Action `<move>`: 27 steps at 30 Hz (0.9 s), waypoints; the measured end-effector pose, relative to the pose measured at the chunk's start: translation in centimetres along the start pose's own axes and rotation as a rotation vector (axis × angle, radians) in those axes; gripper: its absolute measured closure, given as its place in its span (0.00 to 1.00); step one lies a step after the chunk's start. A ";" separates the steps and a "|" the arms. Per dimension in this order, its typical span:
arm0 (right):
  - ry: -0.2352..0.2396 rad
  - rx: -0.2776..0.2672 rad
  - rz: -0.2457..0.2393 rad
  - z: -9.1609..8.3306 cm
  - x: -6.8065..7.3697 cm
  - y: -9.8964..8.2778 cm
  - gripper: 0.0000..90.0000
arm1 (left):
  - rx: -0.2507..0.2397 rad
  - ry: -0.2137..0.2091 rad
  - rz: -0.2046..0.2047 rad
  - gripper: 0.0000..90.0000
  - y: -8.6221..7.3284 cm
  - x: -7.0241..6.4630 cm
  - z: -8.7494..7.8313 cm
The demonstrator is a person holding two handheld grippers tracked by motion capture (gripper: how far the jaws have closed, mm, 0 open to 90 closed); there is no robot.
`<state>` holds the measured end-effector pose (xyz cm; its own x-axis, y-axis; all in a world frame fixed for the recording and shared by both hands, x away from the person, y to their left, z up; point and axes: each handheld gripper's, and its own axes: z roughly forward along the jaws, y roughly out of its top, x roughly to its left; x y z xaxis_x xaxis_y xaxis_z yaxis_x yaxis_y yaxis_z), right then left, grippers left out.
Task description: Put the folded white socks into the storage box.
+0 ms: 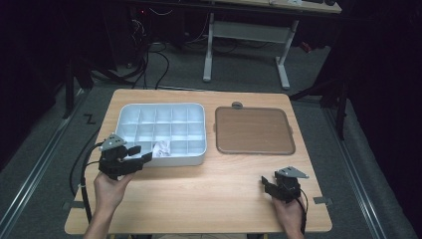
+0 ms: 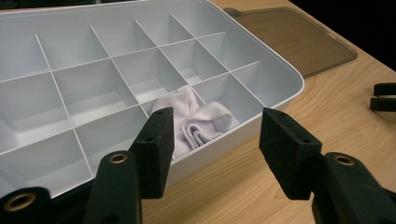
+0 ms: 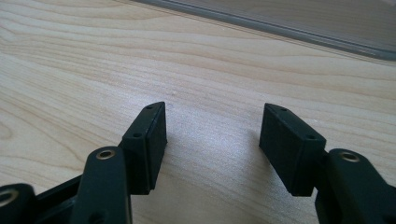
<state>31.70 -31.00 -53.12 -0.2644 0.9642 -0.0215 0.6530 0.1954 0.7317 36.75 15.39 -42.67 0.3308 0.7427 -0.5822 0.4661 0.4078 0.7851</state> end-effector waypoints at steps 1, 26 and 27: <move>0.000 0.000 0.000 0.0 0.0 0.0 0.46 | 0.000 0.001 0.000 0.51 0.0 0.0 0.0; 0.000 0.000 0.000 0.0 0.0 0.0 0.46 | -0.006 0.011 -0.013 0.49 -1.4 0.9 -1.3; 0.000 0.000 0.000 0.0 0.0 0.0 0.46 | -0.004 0.011 -0.011 0.49 -1.5 1.0 -1.3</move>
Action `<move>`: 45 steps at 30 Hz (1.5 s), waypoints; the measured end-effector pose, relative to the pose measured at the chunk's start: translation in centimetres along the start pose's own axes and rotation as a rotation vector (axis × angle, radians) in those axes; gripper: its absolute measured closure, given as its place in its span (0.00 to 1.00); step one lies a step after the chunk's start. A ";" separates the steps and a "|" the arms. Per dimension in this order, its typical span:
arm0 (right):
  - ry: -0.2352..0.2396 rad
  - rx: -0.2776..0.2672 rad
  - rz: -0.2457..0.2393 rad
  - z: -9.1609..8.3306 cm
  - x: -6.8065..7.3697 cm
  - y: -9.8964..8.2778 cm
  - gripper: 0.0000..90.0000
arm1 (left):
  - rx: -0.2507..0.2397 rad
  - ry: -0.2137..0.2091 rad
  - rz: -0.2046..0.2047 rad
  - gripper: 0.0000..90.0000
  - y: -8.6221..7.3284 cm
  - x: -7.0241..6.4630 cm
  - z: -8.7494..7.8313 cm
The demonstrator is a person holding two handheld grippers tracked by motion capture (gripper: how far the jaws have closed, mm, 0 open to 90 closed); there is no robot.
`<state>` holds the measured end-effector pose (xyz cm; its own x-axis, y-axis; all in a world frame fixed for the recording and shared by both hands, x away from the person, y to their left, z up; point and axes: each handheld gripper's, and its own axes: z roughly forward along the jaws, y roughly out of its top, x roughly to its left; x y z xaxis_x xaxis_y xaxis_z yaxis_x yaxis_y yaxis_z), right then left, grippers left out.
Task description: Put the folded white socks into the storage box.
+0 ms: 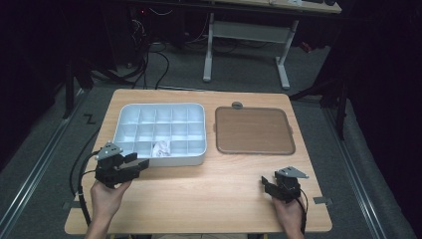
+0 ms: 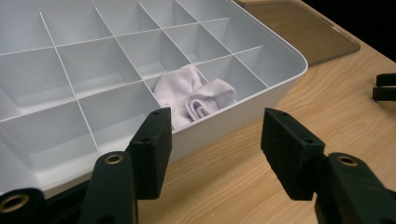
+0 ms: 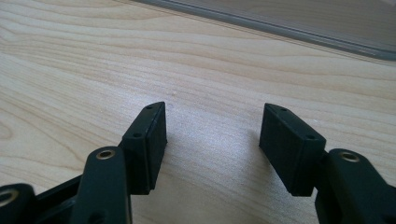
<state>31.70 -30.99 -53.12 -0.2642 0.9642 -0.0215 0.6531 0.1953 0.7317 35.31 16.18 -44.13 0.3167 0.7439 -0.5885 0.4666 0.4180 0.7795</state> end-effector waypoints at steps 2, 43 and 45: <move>0.000 0.000 0.000 0.0 0.0 0.0 0.46 | 0.004 -0.002 0.001 0.49 -0.3 0.0 0.1; -0.001 0.000 0.000 0.0 0.0 0.0 0.46 | 0.052 0.040 -0.026 0.47 -4.3 2.2 1.3; 0.000 0.000 0.000 0.0 0.0 0.0 0.46 | 0.056 0.044 -0.026 0.46 -4.4 2.4 1.4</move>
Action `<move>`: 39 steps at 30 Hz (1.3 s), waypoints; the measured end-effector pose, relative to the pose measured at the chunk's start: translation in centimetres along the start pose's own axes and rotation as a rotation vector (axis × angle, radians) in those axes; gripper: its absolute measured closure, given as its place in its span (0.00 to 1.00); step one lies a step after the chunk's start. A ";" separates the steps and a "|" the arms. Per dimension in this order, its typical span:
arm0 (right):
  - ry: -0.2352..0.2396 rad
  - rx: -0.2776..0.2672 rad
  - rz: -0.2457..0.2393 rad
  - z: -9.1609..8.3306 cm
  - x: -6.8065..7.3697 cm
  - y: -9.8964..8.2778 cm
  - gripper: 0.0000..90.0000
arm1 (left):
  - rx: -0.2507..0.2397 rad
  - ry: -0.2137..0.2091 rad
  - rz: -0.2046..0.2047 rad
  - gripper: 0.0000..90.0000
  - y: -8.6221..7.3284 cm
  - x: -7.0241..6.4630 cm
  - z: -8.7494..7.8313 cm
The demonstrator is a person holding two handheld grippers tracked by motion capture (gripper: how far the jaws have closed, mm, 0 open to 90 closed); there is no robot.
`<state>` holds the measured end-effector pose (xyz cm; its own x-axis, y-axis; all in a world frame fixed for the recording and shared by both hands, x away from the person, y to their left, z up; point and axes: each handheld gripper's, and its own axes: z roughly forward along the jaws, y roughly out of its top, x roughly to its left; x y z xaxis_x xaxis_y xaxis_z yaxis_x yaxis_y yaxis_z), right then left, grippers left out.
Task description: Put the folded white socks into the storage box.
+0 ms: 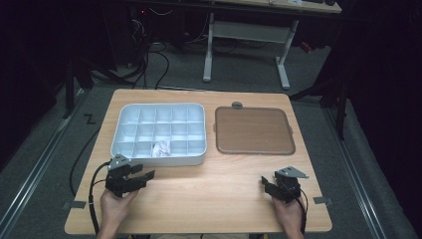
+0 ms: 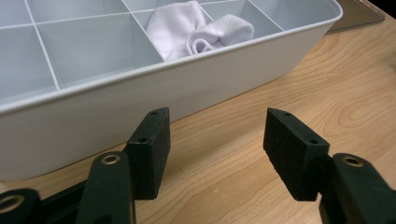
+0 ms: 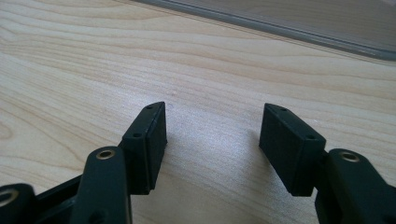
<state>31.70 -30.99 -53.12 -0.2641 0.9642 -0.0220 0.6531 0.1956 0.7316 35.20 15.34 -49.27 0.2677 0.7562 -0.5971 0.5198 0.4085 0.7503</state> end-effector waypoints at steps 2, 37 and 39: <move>0.000 0.000 0.000 0.0 0.0 0.0 0.46 | -0.004 0.001 0.000 0.46 -0.2 0.0 0.1; 0.000 0.000 0.000 0.0 0.0 0.0 0.46 | 0.029 0.086 0.099 0.42 -3.6 1.3 3.2; 0.000 0.000 0.000 0.0 0.0 0.0 0.46 | 0.027 0.089 0.106 0.42 -3.7 1.3 3.3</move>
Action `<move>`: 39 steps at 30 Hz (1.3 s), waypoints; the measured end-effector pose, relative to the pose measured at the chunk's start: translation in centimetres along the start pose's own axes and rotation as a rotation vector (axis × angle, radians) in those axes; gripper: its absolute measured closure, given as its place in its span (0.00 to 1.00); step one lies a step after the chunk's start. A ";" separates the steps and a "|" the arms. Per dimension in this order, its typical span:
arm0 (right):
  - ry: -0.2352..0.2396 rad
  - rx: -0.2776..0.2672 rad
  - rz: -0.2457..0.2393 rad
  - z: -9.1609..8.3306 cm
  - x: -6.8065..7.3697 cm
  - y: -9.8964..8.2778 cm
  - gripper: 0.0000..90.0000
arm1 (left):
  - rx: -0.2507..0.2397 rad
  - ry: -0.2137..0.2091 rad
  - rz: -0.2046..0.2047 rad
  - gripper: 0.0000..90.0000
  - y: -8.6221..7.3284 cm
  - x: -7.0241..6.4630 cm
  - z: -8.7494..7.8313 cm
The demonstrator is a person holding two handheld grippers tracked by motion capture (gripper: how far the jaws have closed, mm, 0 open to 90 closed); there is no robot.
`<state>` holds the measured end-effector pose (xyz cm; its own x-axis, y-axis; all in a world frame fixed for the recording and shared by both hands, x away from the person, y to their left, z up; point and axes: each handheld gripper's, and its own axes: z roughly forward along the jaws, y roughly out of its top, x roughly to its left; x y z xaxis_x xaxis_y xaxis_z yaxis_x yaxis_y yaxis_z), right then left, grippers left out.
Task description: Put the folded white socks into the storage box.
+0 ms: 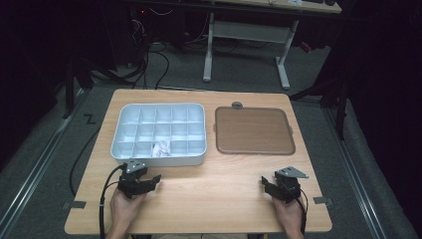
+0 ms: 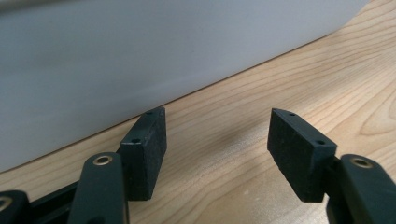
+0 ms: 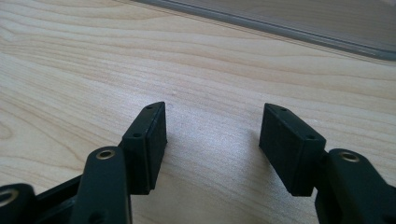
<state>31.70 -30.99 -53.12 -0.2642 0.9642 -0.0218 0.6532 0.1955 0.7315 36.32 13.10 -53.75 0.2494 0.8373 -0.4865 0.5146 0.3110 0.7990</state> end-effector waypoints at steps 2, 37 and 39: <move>0.000 0.000 0.000 0.0 0.0 0.0 0.46 | 0.000 0.002 0.010 0.42 -0.1 0.0 0.1; 0.005 0.004 -0.005 0.0 0.0 0.0 0.45 | -0.039 0.021 0.094 0.36 -1.2 -0.2 0.6; 0.007 0.003 -0.005 0.0 0.0 0.0 0.45 | -0.039 0.022 0.095 0.36 -1.2 -0.2 0.6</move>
<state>31.68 -30.97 -53.12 -0.2719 0.9621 -0.0207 0.6539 0.2004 0.7295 36.17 12.25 -54.80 0.2770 0.8733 -0.4007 0.4571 0.2471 0.8544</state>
